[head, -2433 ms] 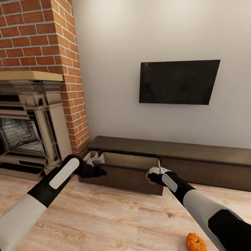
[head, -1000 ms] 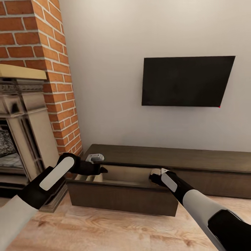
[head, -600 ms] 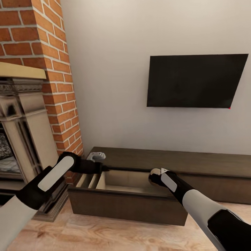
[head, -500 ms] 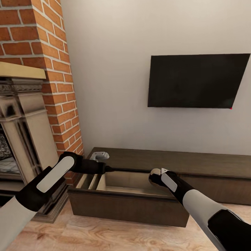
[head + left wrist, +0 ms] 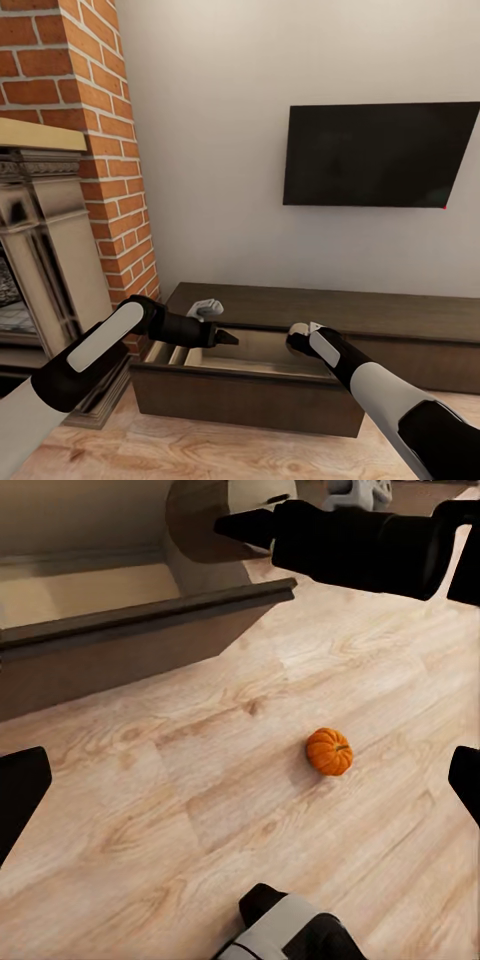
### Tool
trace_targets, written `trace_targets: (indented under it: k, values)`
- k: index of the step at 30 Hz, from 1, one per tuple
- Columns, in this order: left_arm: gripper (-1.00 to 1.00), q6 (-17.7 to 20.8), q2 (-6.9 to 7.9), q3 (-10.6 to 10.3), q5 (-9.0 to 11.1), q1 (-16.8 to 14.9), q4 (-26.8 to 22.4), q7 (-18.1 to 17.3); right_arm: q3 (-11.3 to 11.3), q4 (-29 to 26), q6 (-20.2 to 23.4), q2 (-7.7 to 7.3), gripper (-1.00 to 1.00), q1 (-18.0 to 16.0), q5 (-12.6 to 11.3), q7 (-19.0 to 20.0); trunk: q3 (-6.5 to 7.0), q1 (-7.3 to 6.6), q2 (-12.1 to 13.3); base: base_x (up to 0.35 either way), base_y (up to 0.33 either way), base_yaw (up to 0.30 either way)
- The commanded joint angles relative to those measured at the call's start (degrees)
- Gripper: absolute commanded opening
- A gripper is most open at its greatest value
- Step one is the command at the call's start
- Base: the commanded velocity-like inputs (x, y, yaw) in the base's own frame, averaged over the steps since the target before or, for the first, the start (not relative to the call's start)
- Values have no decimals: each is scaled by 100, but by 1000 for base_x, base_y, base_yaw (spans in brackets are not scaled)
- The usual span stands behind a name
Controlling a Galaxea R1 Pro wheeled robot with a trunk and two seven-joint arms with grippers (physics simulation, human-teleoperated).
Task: Place each of the two pumpkins and all three candles from the living room inside a cabinet in the living room (use any cabinet), then make sure every cabinet is closed, and position the cauldron so it is next to a table in the living room.
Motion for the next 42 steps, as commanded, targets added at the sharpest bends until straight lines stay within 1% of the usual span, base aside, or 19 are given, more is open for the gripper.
trace_targets:
  k: [1,4,6,7,9,10,13,15,21,32,38,42]
  values:
    - [100,0,4,-9,64,-7,-4,54,44,3,17,-7,-100,-5,-50,-49,-7,1,-3,195,0,0]
    - [100,0,6,-19,74,-7,-4,53,44,50,32,-9,-100,-9,-46,-58,-7,1,-3,153,0,0]
    - [100,0,7,-22,77,-7,-6,53,25,116,196,-18,-100,-16,-50,-63,-7,1,-3,71,0,0]
    - [100,0,7,-25,78,-7,-8,53,-47,157,361,-23,-100,-25,-51,-91,-7,1,-3,40,0,0]
    - [100,0,7,-34,78,-7,-8,53,-170,182,494,-24,-100,-30,-48,-185,-7,1,-3,29,0,0]
    - [100,0,7,-40,79,-7,-6,54,-312,194,582,-23,-100,-34,-47,-336,-7,1,-3,16,0,0]
    - [100,0,7,-47,80,-7,-6,56,-519,169,671,-28,-100,-30,-45,-579,-7,1,-3,10,0,0]
    - [100,0,7,-50,80,-7,-4,57,-592,155,703,-24,-100,-26,-45,-660,-7,1,-3,4,0,0]
    - [100,0,7,-52,77,-7,-3,60,-655,143,736,-12,-100,-23,-43,-732,-7,1,-3,14,0,0]
    - [100,0,7,-51,69,-7,5,61,-668,141,741,9,-100,-22,-36,-738,-7,1,-3,137,0,0]
    - [100,0,7,-52,64,-7,6,61,-668,151,755,-8,-100,-22,-41,-764,-7,1,-3,222,0,0]
    - [100,0,7,-52,62,-7,0,61,-668,154,778,-14,-100,-22,-45,-782,-7,1,-3,83,0,0]
